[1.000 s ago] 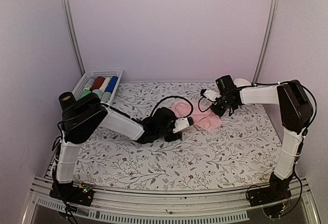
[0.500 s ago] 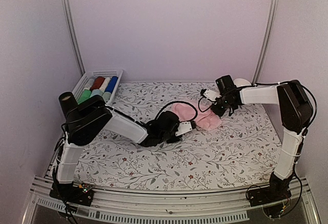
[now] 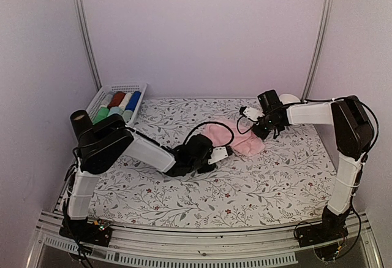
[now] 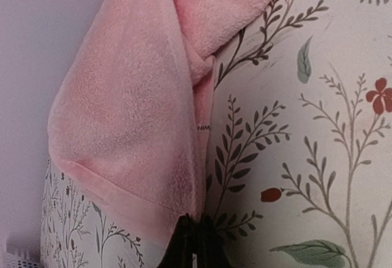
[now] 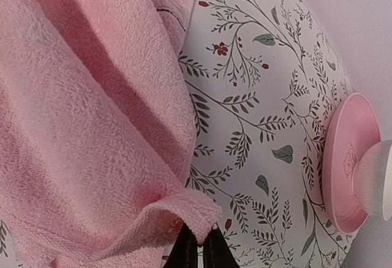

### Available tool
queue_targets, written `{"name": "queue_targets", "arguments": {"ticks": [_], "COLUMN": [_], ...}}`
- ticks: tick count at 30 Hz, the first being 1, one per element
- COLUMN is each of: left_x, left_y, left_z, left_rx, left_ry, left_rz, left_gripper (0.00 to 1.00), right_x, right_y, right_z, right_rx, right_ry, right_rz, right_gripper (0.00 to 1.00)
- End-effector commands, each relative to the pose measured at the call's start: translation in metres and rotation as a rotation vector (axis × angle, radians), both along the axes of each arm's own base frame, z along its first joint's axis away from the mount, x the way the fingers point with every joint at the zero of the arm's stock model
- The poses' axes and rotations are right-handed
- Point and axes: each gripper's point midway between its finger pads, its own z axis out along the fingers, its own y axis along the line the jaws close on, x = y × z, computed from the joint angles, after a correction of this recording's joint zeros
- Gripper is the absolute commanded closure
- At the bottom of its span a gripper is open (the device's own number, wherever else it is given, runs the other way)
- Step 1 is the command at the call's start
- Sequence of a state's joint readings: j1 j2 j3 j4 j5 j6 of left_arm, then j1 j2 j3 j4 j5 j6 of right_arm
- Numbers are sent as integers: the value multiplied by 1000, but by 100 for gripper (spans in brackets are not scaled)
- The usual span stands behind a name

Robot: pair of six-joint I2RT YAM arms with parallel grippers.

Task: Roll the towels
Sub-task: Pick up the towel from the center of the board.

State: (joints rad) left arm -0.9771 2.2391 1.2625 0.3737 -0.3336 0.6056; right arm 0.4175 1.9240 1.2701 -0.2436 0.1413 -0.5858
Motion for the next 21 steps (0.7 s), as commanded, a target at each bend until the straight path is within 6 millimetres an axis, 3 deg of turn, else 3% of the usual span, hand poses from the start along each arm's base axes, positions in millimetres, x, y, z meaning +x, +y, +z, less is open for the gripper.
{"name": "queue_targets", "arguments": {"ticks": [1, 10, 17, 21], "left_x": [0, 5, 0, -8], "left_y": [-8, -8, -13, -16], "left_z": [33, 89, 100, 120], "left_rx": [-89, -259, -311, -423], "left_ry": [24, 69, 188, 295], "left_rz": [11, 90, 116, 129], "left_gripper": [100, 100, 100, 100], "right_x": [7, -2, -9, -34], "right_y": [6, 18, 27, 49], "right_z": [13, 30, 41, 71], "right_rx": [48, 103, 145, 250], "right_ry": [-25, -35, -34, -29], "right_rz": [10, 83, 136, 285], "right_gripper": [96, 76, 75, 72]}}
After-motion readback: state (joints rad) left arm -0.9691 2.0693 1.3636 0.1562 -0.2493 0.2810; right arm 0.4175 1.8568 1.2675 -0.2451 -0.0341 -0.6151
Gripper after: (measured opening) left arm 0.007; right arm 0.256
